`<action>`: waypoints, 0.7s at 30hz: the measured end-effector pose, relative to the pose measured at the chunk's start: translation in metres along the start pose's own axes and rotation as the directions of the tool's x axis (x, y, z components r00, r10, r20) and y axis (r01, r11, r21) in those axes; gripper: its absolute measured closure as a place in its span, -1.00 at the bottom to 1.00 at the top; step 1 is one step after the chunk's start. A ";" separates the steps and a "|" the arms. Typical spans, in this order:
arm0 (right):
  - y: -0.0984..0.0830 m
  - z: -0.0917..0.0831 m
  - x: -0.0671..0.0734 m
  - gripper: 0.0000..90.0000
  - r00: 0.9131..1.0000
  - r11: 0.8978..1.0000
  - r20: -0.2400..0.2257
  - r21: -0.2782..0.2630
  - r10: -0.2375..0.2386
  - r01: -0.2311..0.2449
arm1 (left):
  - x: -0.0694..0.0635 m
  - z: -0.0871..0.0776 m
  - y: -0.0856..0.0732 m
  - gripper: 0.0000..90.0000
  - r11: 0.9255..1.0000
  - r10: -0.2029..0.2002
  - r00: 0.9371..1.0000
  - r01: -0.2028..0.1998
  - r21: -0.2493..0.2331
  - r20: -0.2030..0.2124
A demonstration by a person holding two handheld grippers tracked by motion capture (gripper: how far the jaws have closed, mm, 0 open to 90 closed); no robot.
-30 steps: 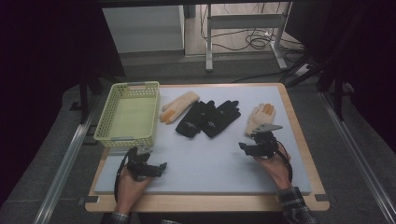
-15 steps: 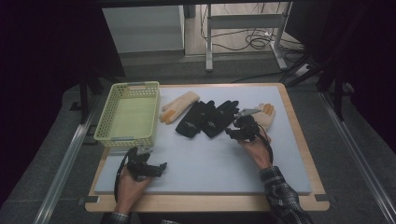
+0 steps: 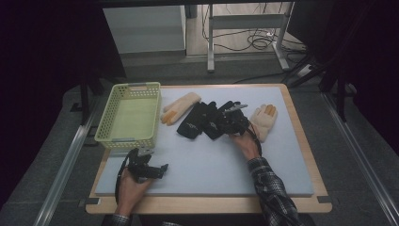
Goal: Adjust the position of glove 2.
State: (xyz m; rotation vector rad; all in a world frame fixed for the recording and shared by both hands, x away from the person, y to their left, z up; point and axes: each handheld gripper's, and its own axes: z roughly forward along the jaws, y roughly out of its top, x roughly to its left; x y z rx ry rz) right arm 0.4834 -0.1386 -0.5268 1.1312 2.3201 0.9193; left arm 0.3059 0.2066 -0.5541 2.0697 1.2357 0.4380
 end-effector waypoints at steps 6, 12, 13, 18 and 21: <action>0.000 -0.005 0.001 0.93 0.999 1.000 0.034 0.016 -0.017 0.016 | 0.000 0.000 0.000 -0.95 1.000 0.000 1.000 0.000 0.000 0.000; -0.003 -0.016 -0.002 0.97 0.999 1.000 -0.044 0.008 -0.013 0.014 | 0.000 0.000 0.000 -0.95 1.000 -0.001 1.000 0.001 0.000 0.001; -0.005 -0.020 -0.002 0.97 0.998 1.000 -0.063 0.004 -0.012 0.012 | 0.000 0.000 0.000 -0.95 1.000 -0.001 1.000 0.001 0.001 0.001; -0.016 -0.047 0.004 0.97 0.989 0.998 -0.135 -0.012 -0.065 0.064 | 0.000 0.000 0.000 -0.95 1.000 0.000 1.000 0.000 0.001 0.000; -0.026 -0.067 0.010 0.97 0.981 0.997 -0.179 -0.026 -0.082 0.078 | 0.000 0.000 0.000 -0.95 1.000 0.000 1.000 0.000 0.002 0.000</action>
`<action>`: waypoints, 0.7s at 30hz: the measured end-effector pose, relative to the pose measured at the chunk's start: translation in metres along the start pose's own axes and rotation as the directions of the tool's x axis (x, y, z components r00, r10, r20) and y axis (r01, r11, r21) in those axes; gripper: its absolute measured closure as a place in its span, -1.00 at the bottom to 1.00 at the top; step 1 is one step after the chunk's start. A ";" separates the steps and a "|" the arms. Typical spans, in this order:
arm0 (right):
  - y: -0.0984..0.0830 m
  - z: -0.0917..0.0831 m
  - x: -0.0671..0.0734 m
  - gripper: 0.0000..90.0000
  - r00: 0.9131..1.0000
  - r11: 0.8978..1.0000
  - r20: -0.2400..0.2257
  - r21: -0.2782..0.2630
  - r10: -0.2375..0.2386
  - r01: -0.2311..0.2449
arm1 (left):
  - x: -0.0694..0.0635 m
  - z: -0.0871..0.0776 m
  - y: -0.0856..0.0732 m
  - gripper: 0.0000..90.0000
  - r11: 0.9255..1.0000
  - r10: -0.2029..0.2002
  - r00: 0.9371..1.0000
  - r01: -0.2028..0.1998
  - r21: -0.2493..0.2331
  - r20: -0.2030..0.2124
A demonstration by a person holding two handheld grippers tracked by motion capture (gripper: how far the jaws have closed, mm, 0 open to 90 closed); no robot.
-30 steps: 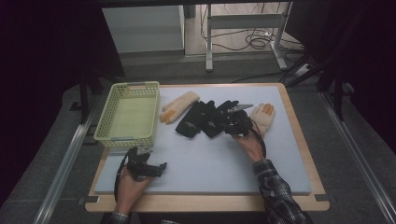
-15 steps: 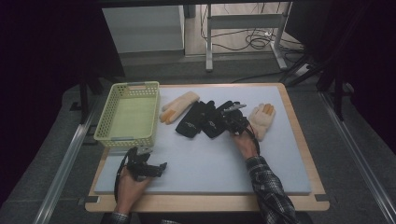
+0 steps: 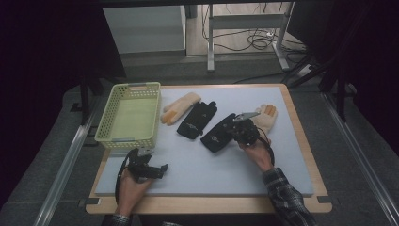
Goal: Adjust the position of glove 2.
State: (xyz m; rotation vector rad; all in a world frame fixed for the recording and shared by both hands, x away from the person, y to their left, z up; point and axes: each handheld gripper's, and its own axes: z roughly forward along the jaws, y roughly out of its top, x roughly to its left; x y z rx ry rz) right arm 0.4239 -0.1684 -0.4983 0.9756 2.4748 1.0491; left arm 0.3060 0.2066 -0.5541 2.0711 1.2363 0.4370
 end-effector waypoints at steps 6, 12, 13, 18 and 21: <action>-0.027 -0.029 0.017 0.96 0.998 0.998 -0.043 0.029 -0.050 0.052 | 0.000 0.000 0.000 -0.95 1.000 0.001 1.000 -0.001 0.000 -0.001; -0.025 -0.033 0.017 0.58 0.997 1.000 -0.076 -0.010 0.002 -0.003 | 0.000 0.000 0.000 -0.95 1.000 0.001 1.000 -0.001 0.000 0.000; -0.020 -0.029 0.021 0.60 0.995 1.000 -0.099 -0.015 -0.004 0.002 | 0.000 0.000 0.000 -0.95 1.000 0.001 1.000 -0.001 0.000 0.000; 0.005 0.009 0.051 0.95 0.982 0.998 -0.179 -0.009 -0.068 0.067 | 0.000 0.000 0.000 -0.95 1.000 0.000 1.000 0.000 0.000 0.000; 0.012 0.034 0.067 0.96 0.976 0.993 -0.189 0.023 -0.109 0.115 | 0.000 0.000 0.000 -0.95 1.000 0.000 1.000 0.000 -0.001 0.000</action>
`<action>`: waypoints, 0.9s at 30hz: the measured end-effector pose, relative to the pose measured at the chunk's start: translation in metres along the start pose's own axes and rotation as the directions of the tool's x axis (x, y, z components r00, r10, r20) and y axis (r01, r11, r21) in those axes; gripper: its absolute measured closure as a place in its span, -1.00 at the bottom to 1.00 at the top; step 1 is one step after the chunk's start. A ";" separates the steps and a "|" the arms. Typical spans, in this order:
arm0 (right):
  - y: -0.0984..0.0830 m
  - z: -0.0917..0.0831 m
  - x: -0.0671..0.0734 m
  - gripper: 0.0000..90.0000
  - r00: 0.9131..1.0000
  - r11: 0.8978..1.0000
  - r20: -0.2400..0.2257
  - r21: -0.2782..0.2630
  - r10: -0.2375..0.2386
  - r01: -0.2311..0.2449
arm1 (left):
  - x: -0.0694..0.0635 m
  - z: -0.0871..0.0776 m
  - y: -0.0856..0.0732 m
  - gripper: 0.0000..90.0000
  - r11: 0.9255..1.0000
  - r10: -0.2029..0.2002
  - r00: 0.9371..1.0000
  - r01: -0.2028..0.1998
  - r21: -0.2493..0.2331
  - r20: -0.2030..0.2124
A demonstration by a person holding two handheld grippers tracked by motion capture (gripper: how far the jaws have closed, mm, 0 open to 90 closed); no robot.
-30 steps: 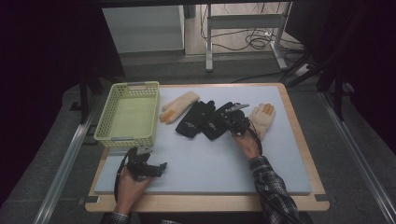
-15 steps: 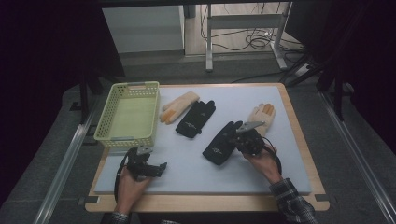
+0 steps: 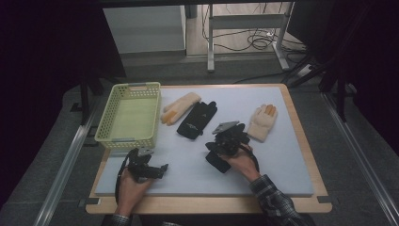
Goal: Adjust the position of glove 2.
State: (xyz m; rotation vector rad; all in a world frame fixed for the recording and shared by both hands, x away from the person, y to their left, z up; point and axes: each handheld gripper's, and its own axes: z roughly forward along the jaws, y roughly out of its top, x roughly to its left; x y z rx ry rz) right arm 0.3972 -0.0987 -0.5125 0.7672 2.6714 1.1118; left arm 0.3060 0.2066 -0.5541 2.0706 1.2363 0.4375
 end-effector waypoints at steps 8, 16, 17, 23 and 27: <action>-0.023 -0.005 0.009 0.97 1.000 0.999 -0.015 0.038 -0.001 0.001 | 0.000 0.000 0.000 -0.95 1.000 0.000 1.000 0.000 0.000 0.000; -0.053 -0.040 0.015 0.84 0.999 0.999 -0.026 0.029 0.031 -0.030 | 0.000 0.000 0.000 -0.95 1.000 0.001 1.000 -0.001 0.000 0.000; -0.053 -0.040 0.015 0.84 0.999 0.999 -0.026 0.029 0.031 -0.030 | 0.000 0.000 0.000 -0.95 1.000 0.001 1.000 -0.001 0.000 0.000; -0.048 -0.077 -0.003 0.57 0.994 0.999 0.105 -0.028 0.039 -0.037 | 0.000 0.000 0.000 -0.95 1.000 0.001 1.000 -0.001 0.000 0.000; -0.068 -0.091 -0.026 0.39 0.971 0.992 0.207 -0.042 0.124 -0.118 | 0.000 0.000 0.000 -0.95 1.000 0.001 1.000 -0.001 0.000 0.000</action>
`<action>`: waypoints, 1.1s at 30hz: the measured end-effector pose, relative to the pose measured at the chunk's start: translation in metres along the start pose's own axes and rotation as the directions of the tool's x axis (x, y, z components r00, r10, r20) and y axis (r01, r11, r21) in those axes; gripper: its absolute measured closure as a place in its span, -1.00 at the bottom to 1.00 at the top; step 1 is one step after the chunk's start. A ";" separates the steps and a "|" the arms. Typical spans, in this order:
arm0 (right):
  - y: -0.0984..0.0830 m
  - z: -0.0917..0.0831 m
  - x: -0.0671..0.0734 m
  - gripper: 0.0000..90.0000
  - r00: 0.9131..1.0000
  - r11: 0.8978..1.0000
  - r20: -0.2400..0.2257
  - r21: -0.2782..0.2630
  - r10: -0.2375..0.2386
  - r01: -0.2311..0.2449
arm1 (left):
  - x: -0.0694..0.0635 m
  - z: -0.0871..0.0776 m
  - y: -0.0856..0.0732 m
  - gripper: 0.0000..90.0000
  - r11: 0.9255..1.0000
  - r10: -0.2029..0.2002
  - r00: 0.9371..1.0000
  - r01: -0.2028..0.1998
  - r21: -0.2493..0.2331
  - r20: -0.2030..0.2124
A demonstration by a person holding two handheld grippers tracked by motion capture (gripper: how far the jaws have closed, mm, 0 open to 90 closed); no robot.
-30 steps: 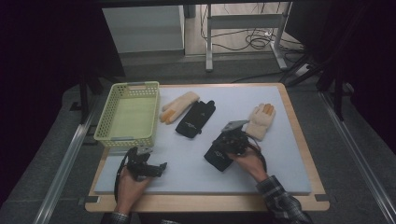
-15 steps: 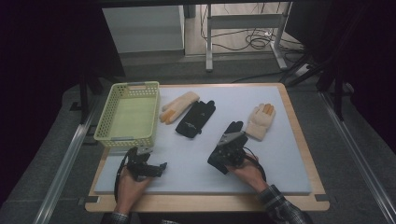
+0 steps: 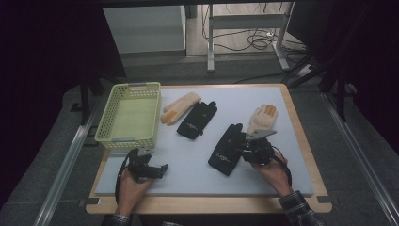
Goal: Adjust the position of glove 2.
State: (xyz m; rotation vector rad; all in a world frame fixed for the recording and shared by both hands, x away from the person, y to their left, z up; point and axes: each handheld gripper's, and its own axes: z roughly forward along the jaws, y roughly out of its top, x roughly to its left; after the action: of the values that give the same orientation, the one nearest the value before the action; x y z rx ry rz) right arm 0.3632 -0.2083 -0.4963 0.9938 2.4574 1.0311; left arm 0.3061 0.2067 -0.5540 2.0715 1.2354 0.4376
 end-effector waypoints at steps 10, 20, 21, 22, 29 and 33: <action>-0.012 0.029 0.007 0.16 0.998 1.000 0.058 0.018 0.000 -0.001 | 0.000 0.000 0.000 -0.95 1.000 0.001 1.000 -0.001 -0.001 -0.001; -0.009 0.010 0.005 0.95 0.998 0.999 0.056 0.014 -0.034 0.033 | 0.000 0.000 0.000 -0.95 1.000 0.000 1.000 0.000 0.000 0.000; -0.006 0.003 0.003 0.95 0.998 0.999 0.057 0.012 -0.032 0.031 | 0.000 0.000 0.000 -0.95 1.000 0.000 1.000 0.000 0.000 0.000; -0.004 -0.003 0.000 0.95 0.998 0.999 0.058 0.014 -0.030 0.030 | 0.000 0.000 0.000 -0.95 1.000 0.000 1.000 0.000 0.000 0.000; 0.020 -0.012 -0.002 0.94 0.995 0.997 0.073 0.040 -0.073 0.070 | 0.000 0.000 0.000 -0.95 1.000 -0.002 1.000 0.002 0.001 0.001; 0.035 0.005 0.007 0.93 0.993 0.994 0.063 0.048 -0.101 0.098 | 0.000 0.000 0.000 -0.95 1.000 0.002 1.000 -0.002 0.000 0.000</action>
State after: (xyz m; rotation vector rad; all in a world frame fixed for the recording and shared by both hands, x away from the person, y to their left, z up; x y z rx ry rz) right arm 0.3779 -0.1835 -0.4753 0.8944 2.4593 0.9008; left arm 0.3063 0.2067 -0.5541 2.0726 1.2335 0.4384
